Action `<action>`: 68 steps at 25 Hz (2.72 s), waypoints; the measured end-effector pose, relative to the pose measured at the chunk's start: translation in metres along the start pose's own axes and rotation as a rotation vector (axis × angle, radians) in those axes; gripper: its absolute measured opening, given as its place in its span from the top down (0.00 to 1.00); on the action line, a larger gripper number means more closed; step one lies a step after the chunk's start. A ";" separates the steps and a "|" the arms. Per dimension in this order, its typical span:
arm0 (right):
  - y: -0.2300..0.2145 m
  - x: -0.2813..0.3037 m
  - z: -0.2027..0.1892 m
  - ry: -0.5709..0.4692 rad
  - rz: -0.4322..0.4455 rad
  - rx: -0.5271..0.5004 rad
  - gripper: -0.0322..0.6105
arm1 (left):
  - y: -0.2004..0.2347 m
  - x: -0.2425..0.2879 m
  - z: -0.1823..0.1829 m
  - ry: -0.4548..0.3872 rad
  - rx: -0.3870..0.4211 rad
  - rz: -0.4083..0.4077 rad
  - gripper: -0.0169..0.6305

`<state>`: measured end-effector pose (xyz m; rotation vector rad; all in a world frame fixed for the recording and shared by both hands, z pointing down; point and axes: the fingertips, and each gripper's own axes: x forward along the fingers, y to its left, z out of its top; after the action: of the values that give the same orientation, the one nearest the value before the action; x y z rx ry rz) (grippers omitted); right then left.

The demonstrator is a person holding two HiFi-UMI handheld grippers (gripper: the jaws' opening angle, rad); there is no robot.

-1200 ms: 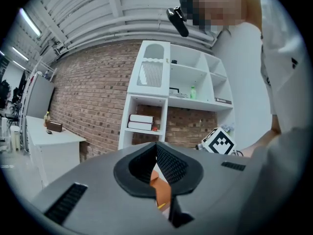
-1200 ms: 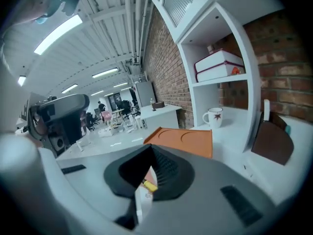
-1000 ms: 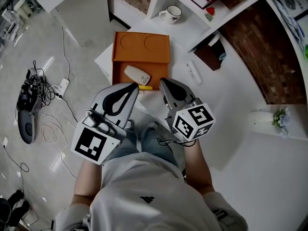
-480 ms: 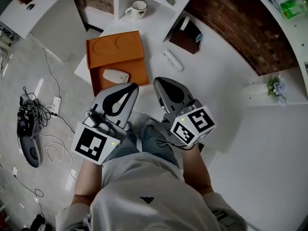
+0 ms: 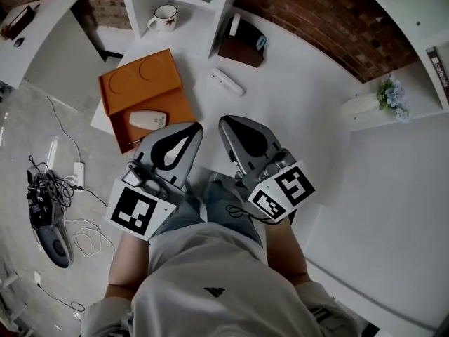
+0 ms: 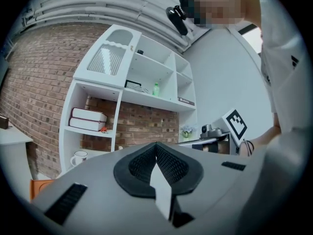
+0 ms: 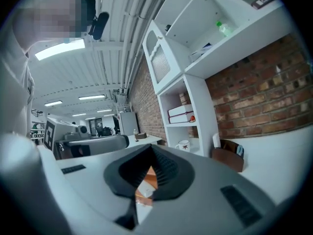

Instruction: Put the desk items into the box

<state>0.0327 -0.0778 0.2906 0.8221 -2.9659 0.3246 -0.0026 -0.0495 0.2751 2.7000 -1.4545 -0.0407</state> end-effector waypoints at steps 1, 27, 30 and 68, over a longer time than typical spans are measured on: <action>-0.001 -0.003 0.002 -0.004 -0.007 -0.005 0.94 | -0.003 0.003 0.000 0.000 0.000 -0.013 0.95; -0.059 -0.060 0.020 -0.063 -0.230 -0.024 0.93 | -0.050 0.076 -0.001 0.017 0.011 -0.257 0.95; -0.068 -0.066 0.020 -0.063 -0.255 -0.020 0.93 | -0.054 0.085 -0.001 0.015 0.006 -0.279 0.95; -0.174 0.046 -0.041 0.246 -0.008 -0.037 0.88 | 0.034 0.122 -0.018 0.055 -0.059 0.067 0.95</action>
<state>0.0825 -0.2376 0.3682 0.7311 -2.7319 0.3427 0.0378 -0.1691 0.2967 2.5828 -1.5026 -0.0048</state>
